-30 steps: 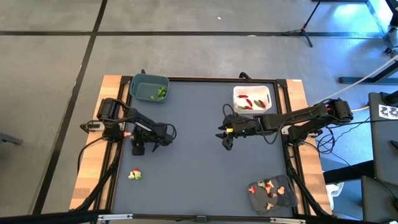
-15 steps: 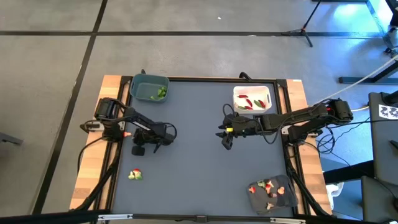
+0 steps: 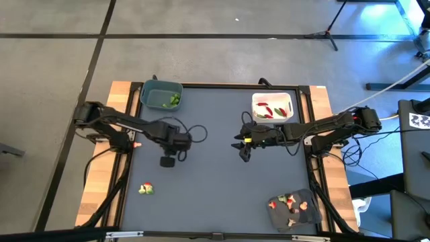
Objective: Sort produce into baskets
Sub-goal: Put the brown mushroom into the black bin
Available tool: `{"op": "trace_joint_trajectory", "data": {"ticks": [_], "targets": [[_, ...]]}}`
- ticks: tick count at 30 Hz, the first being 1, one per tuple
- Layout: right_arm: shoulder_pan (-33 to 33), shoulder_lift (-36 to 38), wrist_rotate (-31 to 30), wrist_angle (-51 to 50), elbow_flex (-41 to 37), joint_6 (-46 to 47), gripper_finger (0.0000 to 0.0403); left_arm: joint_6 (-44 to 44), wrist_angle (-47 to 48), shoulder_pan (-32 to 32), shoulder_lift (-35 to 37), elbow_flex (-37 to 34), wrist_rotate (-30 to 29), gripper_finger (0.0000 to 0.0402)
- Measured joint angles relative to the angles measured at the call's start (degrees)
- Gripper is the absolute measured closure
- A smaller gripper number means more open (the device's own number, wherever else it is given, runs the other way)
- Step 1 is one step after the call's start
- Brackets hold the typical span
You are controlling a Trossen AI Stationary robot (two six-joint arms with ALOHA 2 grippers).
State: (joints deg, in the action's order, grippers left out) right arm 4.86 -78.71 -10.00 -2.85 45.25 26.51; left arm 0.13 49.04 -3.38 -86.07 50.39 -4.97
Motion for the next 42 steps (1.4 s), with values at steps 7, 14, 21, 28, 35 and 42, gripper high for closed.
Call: {"op": "trace_joint_trajectory", "data": {"ticks": [7,14,21,28,35,42], "targets": [[0.00,-0.21,0.00,2.80,0.00,-1.93,0.0206,4.30,-21.43,0.00,3.53,0.00,0.02,0.0354],[0.00,-0.27,0.38,12.74,0.00,-6.03,0.0206,7.75,-40.87,0.02,2.61,0.00,0.04,0.0353],[0.00,-0.34,2.07,19.23,0.00,-8.04,0.0206,7.30,-53.13,0.04,2.61,0.00,0.07,0.0353],[0.04,-4.59,4.66,29.07,0.02,-9.45,0.0206,6.16,-60.48,0.04,2.59,-0.02,0.07,0.0353],[0.07,-6.53,6.60,33.62,0.02,-10.44,0.0206,7.24,-61.70,0.04,2.59,-0.04,-0.14,0.0353],[0.09,-6.55,5.45,33.68,0.02,-11.88,0.0247,7.25,-61.57,0.07,2.59,-0.04,-0.48,0.0353]]}}
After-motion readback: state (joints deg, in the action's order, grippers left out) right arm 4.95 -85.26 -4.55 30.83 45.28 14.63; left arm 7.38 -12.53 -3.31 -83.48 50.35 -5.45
